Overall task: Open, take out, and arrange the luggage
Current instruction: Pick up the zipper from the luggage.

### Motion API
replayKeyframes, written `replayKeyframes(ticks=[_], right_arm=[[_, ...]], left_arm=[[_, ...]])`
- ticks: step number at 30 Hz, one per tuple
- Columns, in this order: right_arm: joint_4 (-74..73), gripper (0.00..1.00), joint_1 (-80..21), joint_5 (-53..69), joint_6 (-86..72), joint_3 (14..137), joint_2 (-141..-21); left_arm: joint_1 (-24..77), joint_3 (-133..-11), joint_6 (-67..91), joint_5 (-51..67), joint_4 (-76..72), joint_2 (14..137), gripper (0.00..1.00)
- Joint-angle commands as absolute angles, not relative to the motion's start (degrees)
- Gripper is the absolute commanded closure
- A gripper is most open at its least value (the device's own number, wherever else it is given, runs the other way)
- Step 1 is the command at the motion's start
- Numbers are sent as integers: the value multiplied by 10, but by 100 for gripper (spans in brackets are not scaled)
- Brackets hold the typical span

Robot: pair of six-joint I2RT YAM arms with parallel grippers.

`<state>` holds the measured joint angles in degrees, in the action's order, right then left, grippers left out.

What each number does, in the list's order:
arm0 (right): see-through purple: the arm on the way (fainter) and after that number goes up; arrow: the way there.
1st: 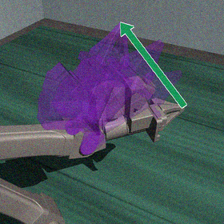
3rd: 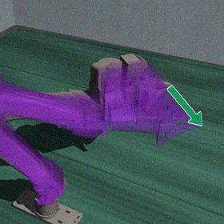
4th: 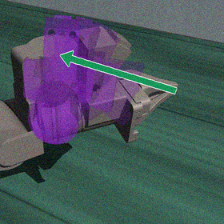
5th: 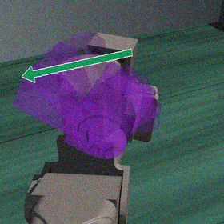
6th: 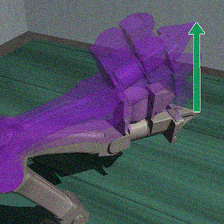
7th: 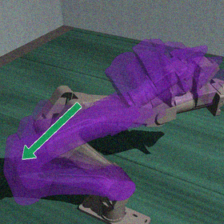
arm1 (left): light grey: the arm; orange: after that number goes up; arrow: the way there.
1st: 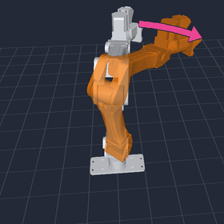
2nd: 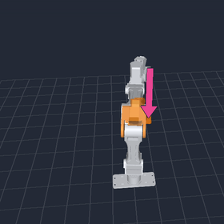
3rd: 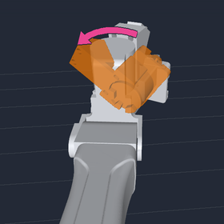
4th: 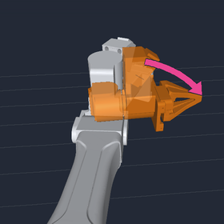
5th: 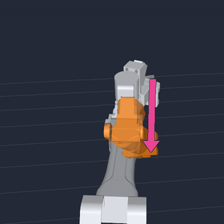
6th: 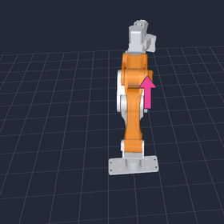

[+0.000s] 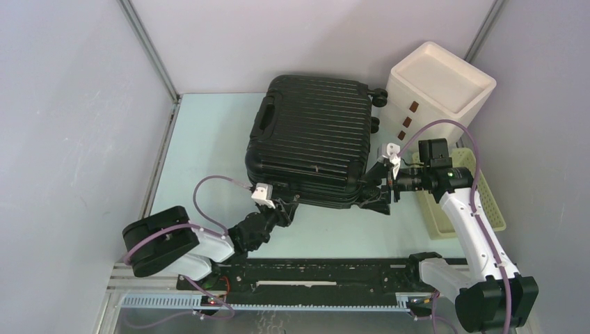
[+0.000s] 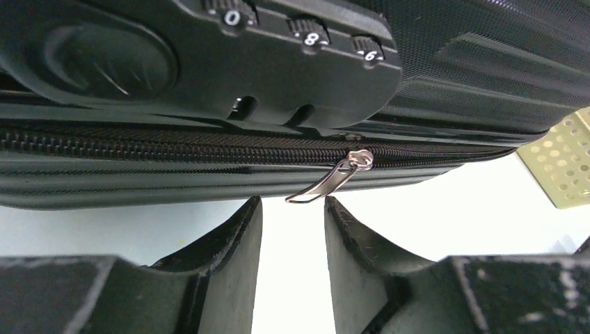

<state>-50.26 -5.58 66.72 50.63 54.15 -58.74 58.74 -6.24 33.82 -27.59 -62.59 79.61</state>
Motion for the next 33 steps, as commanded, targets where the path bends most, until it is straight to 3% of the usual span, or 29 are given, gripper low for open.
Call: replayKeyframes(ticks=[1,17,29,33], right_arm=[[-494,0,-64,666,514,546,-590],[-497,0,-69,658,519,546,-595],[-499,0,-69,653,521,546,-598],[-499,0,-69,651,523,546,-599]], left_arm=[[613,-101,306,-354,-617,792,57],[656,-180,330,-501,-461,788,56],[660,-179,312,-492,-462,770,77],[660,-173,306,-498,-462,762,79]])
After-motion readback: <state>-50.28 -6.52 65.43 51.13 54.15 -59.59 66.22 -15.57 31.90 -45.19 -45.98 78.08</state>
